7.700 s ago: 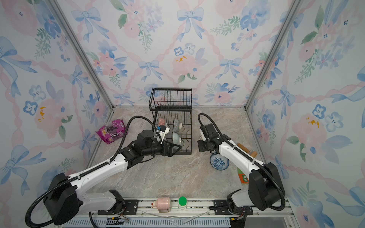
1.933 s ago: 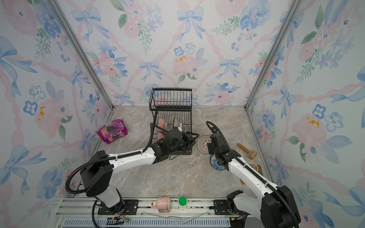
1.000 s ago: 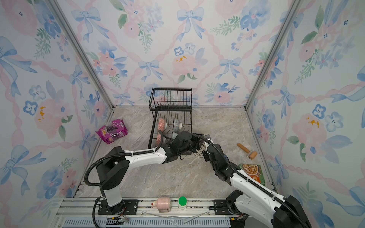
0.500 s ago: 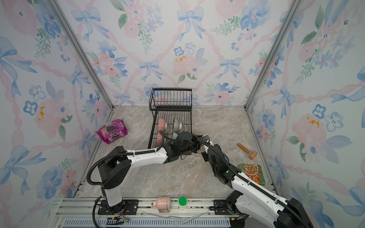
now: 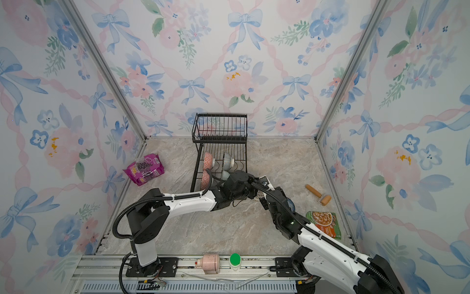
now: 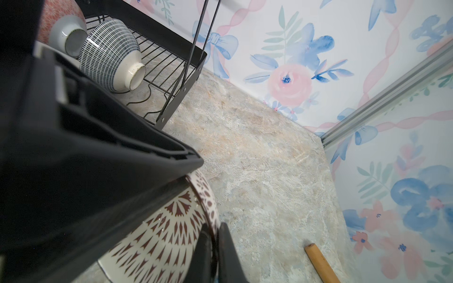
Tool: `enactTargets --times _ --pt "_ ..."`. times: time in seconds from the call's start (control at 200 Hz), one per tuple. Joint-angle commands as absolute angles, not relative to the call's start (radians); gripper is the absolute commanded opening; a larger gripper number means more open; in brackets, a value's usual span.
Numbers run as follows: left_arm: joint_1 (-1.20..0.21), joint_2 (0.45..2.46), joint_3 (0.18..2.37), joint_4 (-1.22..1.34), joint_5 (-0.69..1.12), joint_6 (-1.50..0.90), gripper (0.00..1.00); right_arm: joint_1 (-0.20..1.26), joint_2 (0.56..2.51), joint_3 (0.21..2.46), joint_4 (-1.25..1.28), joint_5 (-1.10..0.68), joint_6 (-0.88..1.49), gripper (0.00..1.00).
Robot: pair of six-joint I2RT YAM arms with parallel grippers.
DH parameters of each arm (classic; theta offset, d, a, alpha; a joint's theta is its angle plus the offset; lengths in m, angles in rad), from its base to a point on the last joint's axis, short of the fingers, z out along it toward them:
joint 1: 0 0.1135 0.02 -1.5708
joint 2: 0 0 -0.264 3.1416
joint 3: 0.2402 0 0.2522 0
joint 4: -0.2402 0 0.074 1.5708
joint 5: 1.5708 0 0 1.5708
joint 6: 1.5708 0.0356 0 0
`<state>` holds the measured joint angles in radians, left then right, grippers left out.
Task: Load bowls into a dish rack
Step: Pass the bowl.
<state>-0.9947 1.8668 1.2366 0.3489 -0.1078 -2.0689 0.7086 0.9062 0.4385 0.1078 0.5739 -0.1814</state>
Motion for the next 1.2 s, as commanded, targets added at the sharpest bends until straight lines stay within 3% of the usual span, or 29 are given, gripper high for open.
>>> enactTargets --times 0.0,0.19,0.25,0.42,0.645,0.95,1.035,1.195 --pt "-0.991 1.88 1.264 0.371 -0.131 -2.061 0.0 0.747 0.886 0.449 0.191 0.572 -0.153 0.0" --pt "-0.988 1.874 1.26 0.378 -0.126 -2.028 0.0 0.776 0.882 0.46 0.171 0.575 -0.15 0.01" --pt "-0.984 1.87 1.252 0.4 -0.125 -2.009 0.0 0.776 0.876 0.476 0.13 0.561 -0.129 0.12" --pt "-0.967 1.859 1.23 0.502 -0.105 -1.93 0.0 0.777 0.829 0.523 -0.001 0.502 -0.071 0.29" --pt "-0.952 1.873 1.242 0.615 -0.037 -1.839 0.0 0.777 0.701 0.59 -0.233 0.368 0.008 0.63" --pt "-0.903 1.807 1.199 0.669 0.133 -1.585 0.0 0.774 0.658 0.806 -0.619 0.161 0.313 0.96" --pt "-0.876 1.762 1.157 0.677 0.189 -1.506 0.0 0.773 0.671 0.831 -0.657 0.075 0.382 1.0" --pt "-0.812 1.678 1.104 0.698 0.34 -1.33 0.0 0.773 0.619 0.814 -0.609 -0.008 0.495 0.96"
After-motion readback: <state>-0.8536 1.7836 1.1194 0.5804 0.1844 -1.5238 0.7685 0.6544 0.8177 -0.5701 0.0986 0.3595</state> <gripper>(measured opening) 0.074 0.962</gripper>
